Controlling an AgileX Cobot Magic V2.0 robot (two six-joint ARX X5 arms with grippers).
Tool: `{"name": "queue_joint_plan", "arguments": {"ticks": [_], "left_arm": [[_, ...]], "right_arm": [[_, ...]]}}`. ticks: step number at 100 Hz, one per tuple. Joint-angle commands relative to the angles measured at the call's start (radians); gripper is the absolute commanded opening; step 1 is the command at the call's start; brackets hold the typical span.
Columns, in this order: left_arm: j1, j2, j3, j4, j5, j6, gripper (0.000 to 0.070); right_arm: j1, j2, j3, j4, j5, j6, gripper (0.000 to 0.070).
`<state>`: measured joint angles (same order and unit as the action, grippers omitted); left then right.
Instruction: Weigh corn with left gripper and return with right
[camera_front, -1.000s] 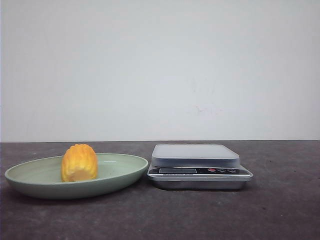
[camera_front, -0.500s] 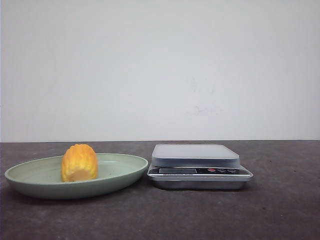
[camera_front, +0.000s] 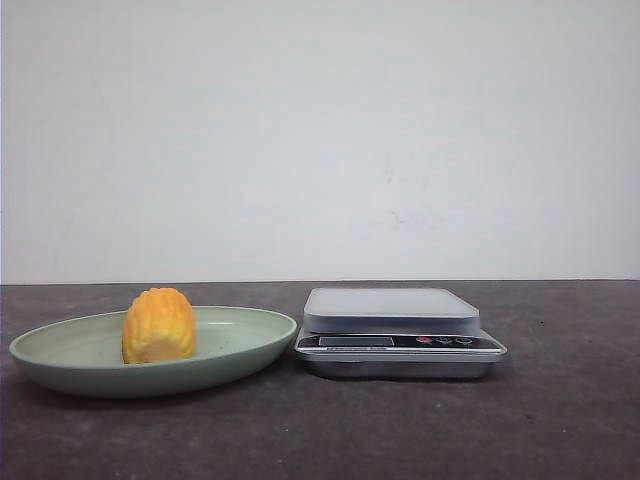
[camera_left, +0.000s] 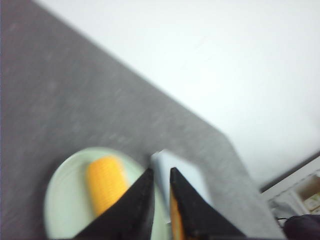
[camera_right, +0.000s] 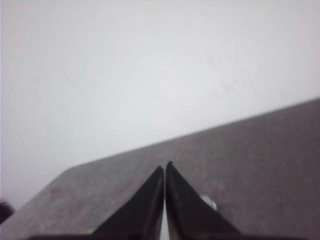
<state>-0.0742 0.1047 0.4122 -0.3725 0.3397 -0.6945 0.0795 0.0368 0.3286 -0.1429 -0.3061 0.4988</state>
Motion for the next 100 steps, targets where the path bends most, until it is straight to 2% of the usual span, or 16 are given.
{"name": "queue_joint_plan", "arguments": {"ticks": [1,10,20,30,40,57,61,66,73,78,82,86,100], "left_arm": [[-0.001,0.072,0.146,-0.05,0.022,0.06,0.0015],[-0.001,0.187,0.338,-0.166,0.046,0.154,0.0014],[-0.001,0.307,0.54,-0.285,0.047,0.269,0.0014],[-0.001,0.406,0.698,-0.348,0.046,0.347,0.0014],[-0.001,0.477,0.799,-0.37,0.047,0.367,0.0015],[-0.001,0.516,0.851,-0.377,0.083,0.365,0.0036],[-0.001,0.516,0.851,-0.383,0.098,0.365,0.0042],[-0.001,0.516,0.851,-0.395,0.116,0.365,0.0097],[-0.001,0.516,0.851,-0.423,0.132,0.366,0.0281],[-0.001,0.516,0.851,-0.456,0.132,0.366,0.0444],[-0.001,0.516,0.851,-0.483,0.13,0.366,0.055],[-0.001,0.519,0.851,-0.505,0.129,0.366,0.0612],[-0.001,0.531,0.851,-0.575,0.128,0.366,0.0627]], "right_arm": [[0.002,0.048,0.116,-0.043,-0.036,-0.085,0.0001],[0.002,0.134,0.28,-0.139,-0.09,-0.151,0.0001],[0.002,0.238,0.47,-0.293,-0.084,-0.215,0.0001],[0.001,0.333,0.616,-0.413,-0.05,-0.285,0.0001],[0.003,0.396,0.697,-0.475,-0.013,-0.333,0.0002],[0.004,0.413,0.711,-0.491,-0.006,-0.335,0.0011],[0.004,0.413,0.711,-0.494,-0.007,-0.334,0.0061],[0.004,0.413,0.711,-0.494,-0.008,-0.331,0.0222],[0.004,0.413,0.711,-0.493,-0.008,-0.322,0.0516],[0.004,0.413,0.711,-0.494,-0.008,-0.314,0.065],[0.004,0.413,0.711,-0.494,-0.008,-0.311,0.0682],[0.004,0.413,0.711,-0.494,-0.008,-0.303,0.0683],[0.004,0.413,0.711,-0.495,-0.016,-0.283,0.0683]]}}
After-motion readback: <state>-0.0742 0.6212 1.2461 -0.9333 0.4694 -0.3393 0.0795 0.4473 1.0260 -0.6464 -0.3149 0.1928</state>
